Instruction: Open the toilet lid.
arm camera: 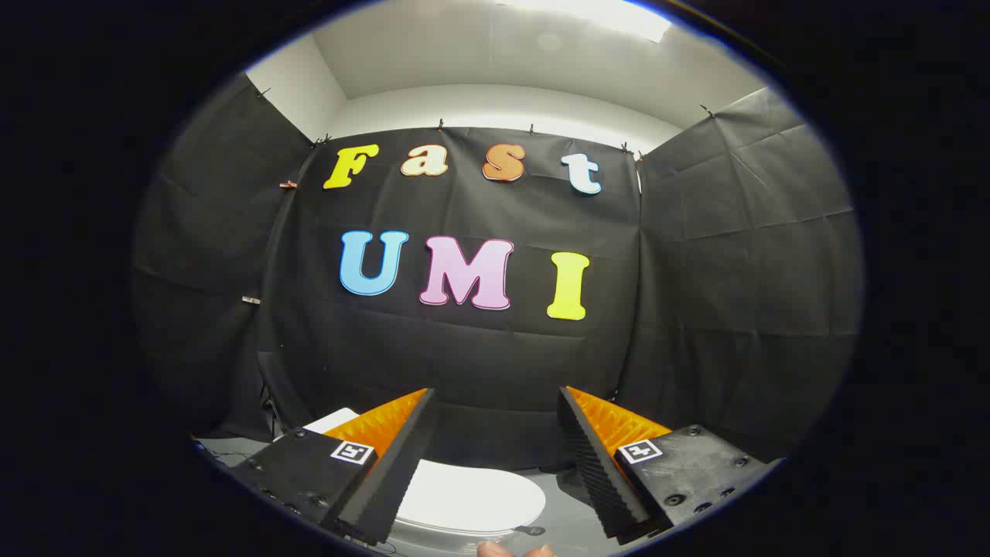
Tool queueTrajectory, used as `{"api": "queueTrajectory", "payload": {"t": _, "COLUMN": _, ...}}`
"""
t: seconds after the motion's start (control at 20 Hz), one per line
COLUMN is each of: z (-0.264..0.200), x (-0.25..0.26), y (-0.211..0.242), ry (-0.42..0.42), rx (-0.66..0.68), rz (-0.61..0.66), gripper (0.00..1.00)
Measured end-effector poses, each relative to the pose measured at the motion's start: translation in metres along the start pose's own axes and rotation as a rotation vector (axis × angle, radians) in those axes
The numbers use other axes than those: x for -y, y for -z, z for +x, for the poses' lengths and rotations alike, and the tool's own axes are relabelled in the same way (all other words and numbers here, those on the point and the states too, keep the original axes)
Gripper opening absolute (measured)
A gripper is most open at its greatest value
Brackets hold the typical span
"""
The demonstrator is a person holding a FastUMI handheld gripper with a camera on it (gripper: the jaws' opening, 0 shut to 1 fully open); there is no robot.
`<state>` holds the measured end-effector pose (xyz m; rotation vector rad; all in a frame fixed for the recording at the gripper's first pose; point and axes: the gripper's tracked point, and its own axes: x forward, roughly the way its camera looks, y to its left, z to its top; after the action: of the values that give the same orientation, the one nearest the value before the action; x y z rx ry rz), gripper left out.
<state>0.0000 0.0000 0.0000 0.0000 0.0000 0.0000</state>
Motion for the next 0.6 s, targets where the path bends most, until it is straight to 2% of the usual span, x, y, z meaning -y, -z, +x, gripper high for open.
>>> {"api": "queueTrajectory", "payload": {"t": 0.6, "z": 0.0014, "x": 0.0011, "y": 0.0041, "ry": 0.009, "rx": -0.004, "rz": -0.005, "gripper": 0.99}}
